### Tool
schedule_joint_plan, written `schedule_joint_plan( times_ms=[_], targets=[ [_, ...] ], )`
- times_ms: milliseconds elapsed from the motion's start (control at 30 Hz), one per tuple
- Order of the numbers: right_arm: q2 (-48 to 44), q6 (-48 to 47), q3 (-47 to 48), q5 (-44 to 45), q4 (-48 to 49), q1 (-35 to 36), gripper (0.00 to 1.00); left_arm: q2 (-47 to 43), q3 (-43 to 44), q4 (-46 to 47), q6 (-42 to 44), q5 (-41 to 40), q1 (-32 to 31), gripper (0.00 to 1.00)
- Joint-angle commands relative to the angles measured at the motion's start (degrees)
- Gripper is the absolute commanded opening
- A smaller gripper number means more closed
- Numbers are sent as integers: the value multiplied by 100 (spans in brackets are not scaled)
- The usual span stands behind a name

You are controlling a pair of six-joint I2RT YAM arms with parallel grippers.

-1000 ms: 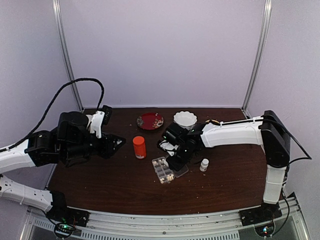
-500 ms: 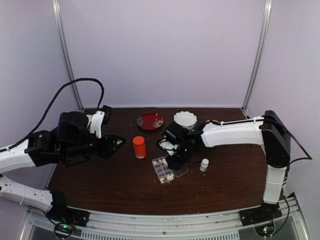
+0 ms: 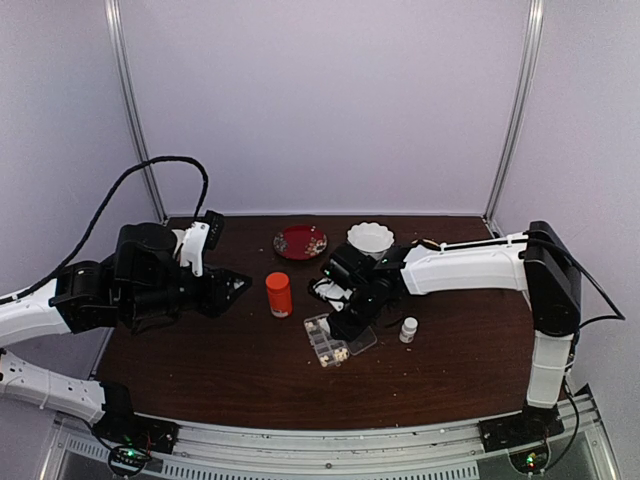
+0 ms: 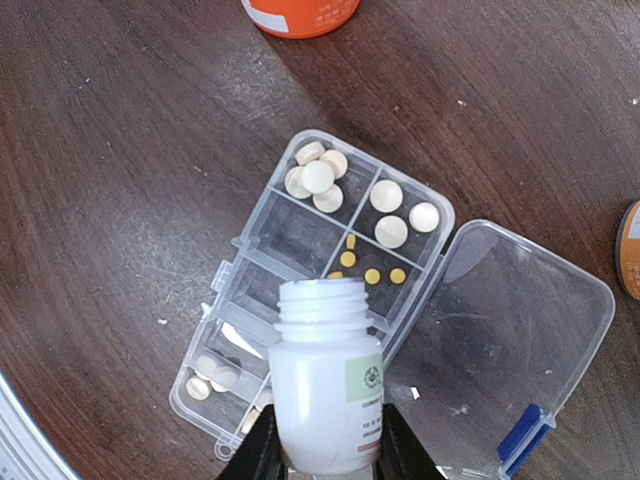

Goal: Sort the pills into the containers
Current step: Pour the pill into the compartment of the pill container.

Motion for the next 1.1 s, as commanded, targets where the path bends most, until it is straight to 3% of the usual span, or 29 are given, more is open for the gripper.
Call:
schedule_joint_plan(
  times_ms=[0,100,233,333,433,533,667,767,867,1000,1067],
  targets=[
    [-47,54,6,-118,267,59,0,-75,-24,95,11,69,49,0],
    [197,-9,380,36,-238,67,0,-96,-50,91,-4,67,48,0],
    [-54,44,91,63,209,107,0,-117,-53,87,6,62,46,0],
    [231,-68,536,157,-396,120,0,-125,-53,85,2,43,49,0],
    [56,11,222,48,106,129,0,-104,-28,83,3,63,47,0],
    [330,-15,596,194,-447,138,0,-115,-46,83,-4,76,48,0],
    [127,60,256,127,13,155,0,-137,-70,83,-13,75,53,0],
    [372,-20,617,237,-508,156,0,-164,-92,83,-28,71,48,0],
    [154,39,307,115,-17,156,0,-159,-90,83,-32,75,52,0],
    [384,-5,615,231,-492,165,0,-170,-110,78,-57,85,50,0],
    [225,38,370,105,-113,165,0,-162,-105,83,-56,87,51,0]
  ],
)
